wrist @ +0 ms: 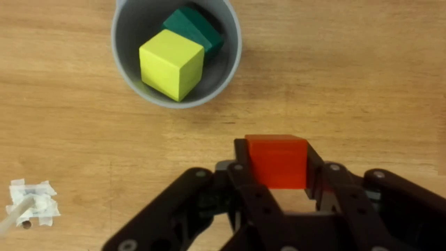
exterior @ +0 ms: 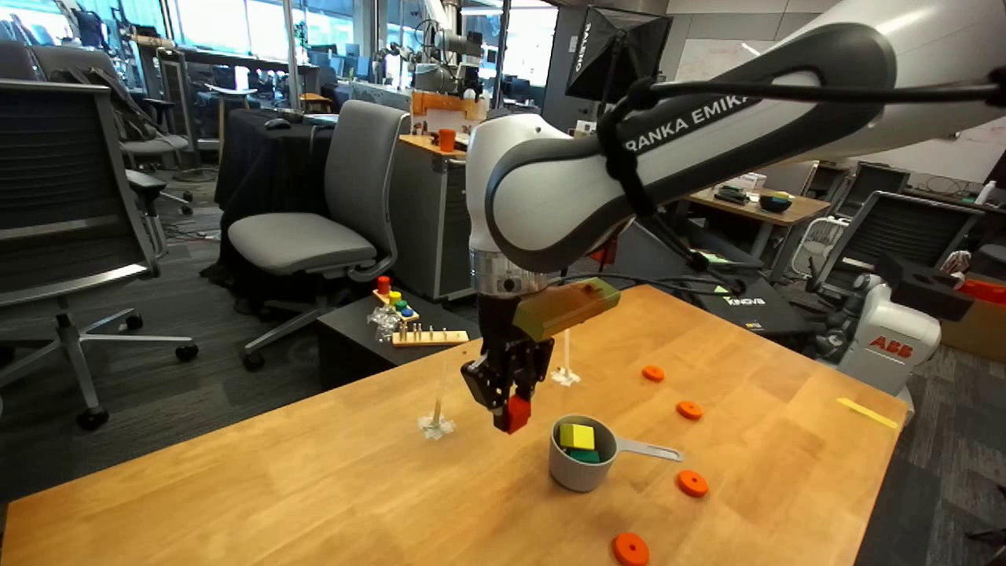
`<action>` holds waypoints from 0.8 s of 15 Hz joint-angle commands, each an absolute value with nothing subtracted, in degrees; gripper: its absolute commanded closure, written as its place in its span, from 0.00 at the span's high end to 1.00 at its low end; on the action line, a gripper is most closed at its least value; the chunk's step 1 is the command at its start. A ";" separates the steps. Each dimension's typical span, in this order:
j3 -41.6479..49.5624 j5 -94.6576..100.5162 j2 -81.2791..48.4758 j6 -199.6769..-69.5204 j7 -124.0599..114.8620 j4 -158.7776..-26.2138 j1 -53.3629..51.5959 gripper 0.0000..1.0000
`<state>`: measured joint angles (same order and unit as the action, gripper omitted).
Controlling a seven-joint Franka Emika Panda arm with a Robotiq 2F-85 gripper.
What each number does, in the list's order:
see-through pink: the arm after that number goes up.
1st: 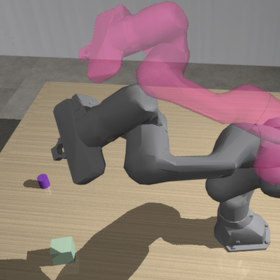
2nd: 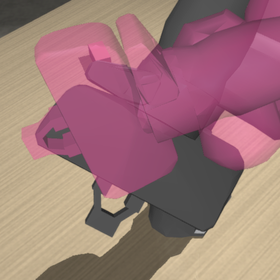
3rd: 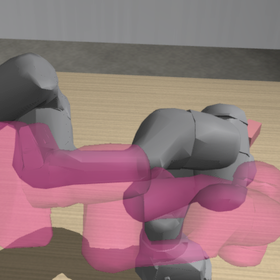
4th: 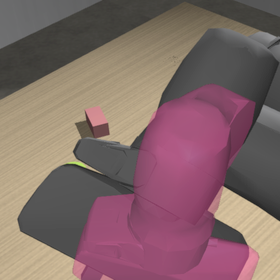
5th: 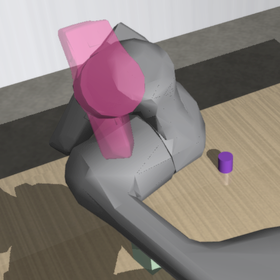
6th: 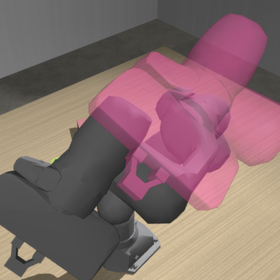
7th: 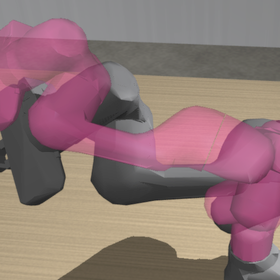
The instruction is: Put the blocks in the cup
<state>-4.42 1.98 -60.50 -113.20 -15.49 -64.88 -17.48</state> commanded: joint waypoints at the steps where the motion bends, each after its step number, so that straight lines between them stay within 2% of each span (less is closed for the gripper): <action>1: -4.27 1.82 -52.17 -118.81 -17.24 -78.63 -17.11 0.12; 12: -3.13 1.99 -37.29 -129.83 -19.23 -105.24 -16.99 0.12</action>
